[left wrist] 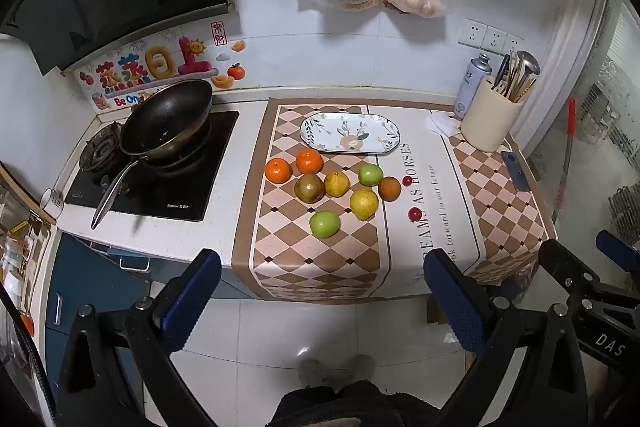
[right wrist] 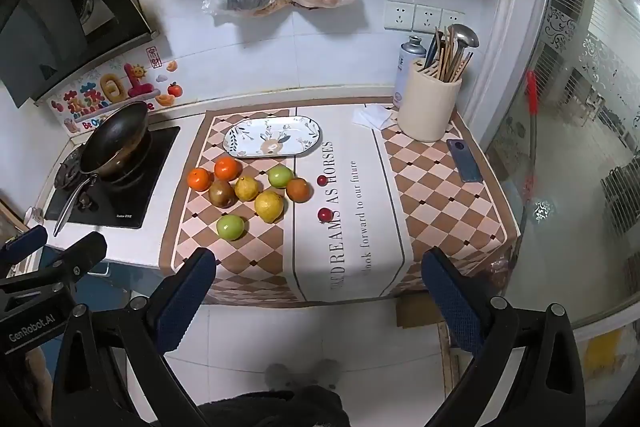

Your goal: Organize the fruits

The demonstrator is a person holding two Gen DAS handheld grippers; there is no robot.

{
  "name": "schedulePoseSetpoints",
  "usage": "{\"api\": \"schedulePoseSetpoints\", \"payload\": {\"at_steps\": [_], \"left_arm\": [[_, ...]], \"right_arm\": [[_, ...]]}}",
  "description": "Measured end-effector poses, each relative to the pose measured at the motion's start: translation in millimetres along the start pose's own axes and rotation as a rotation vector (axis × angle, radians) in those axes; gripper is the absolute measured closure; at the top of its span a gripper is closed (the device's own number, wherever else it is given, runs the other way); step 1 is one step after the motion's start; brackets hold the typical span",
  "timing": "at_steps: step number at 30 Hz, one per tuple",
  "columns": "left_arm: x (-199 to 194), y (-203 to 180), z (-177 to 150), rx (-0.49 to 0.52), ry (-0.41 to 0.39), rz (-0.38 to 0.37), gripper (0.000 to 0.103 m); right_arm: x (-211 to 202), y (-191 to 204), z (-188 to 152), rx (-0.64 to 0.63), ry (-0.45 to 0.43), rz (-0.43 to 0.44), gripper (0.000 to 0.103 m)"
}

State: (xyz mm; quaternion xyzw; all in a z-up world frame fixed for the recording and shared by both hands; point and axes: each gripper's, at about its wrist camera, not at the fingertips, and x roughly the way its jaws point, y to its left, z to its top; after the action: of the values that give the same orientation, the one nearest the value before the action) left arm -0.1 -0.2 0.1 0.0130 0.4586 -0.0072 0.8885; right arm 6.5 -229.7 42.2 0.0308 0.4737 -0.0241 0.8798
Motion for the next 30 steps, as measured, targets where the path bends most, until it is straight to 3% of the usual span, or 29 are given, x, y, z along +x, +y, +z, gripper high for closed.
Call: {"api": "schedulePoseSetpoints", "payload": {"at_steps": [2,15,30], "left_arm": [[0.0,1.1,-0.2,-0.020,-0.002,-0.029,0.000],[-11.2,9.4,-0.7,-0.021,-0.011,-0.006,0.000],[-17.5,13.9,1.6,-0.017,-0.020,-0.003,0.000]], "right_arm": [[-1.2,-0.7,0.3,0.006,-0.009,0.011,0.000],[-11.6,13.1,-11.5,-0.015,-0.020,0.016,0.000],[-10.2,14.3,-1.8,-0.018,-0.013,0.023,0.000]]}}
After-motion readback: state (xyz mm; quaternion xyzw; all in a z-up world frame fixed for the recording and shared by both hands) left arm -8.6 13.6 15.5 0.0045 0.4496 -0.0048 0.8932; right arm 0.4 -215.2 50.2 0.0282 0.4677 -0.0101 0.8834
